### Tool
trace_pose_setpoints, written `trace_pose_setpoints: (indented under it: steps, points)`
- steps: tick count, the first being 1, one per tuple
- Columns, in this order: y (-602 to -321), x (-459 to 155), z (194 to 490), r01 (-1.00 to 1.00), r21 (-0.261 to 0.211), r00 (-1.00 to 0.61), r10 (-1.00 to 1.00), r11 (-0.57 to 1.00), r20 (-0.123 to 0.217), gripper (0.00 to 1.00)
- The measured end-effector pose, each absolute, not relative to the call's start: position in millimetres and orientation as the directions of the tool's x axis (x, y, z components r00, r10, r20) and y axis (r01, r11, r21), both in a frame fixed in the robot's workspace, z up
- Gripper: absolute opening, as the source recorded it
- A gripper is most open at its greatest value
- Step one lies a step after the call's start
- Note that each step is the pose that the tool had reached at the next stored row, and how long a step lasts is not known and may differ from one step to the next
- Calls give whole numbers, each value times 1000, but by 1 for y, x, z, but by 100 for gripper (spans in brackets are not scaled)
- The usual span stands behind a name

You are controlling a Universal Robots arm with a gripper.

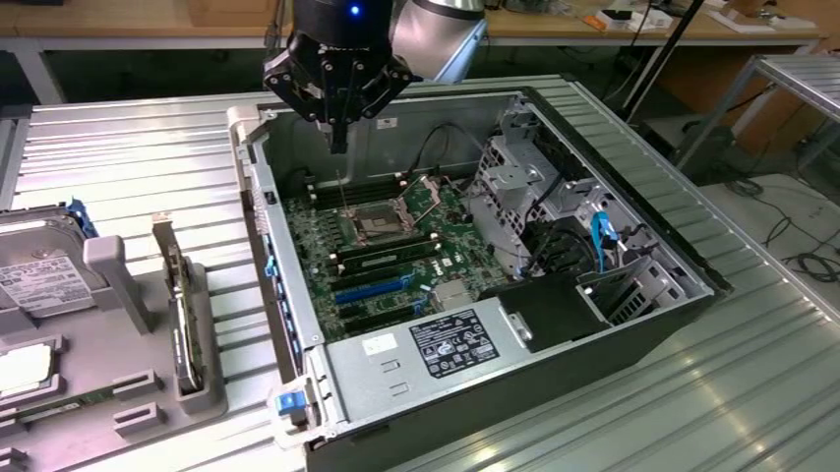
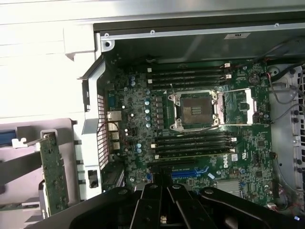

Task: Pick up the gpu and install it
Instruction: 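Reach for the gpu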

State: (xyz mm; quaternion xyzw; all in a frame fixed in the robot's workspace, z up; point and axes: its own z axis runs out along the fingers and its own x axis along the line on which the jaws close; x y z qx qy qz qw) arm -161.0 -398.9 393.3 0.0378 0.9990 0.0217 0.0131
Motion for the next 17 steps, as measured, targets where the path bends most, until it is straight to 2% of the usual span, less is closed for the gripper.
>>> trace_pose_setpoints:
  steps: [17]
  points:
    - [-399, -186, 393, 75, 44, -997, 76, 996, -24, 11]
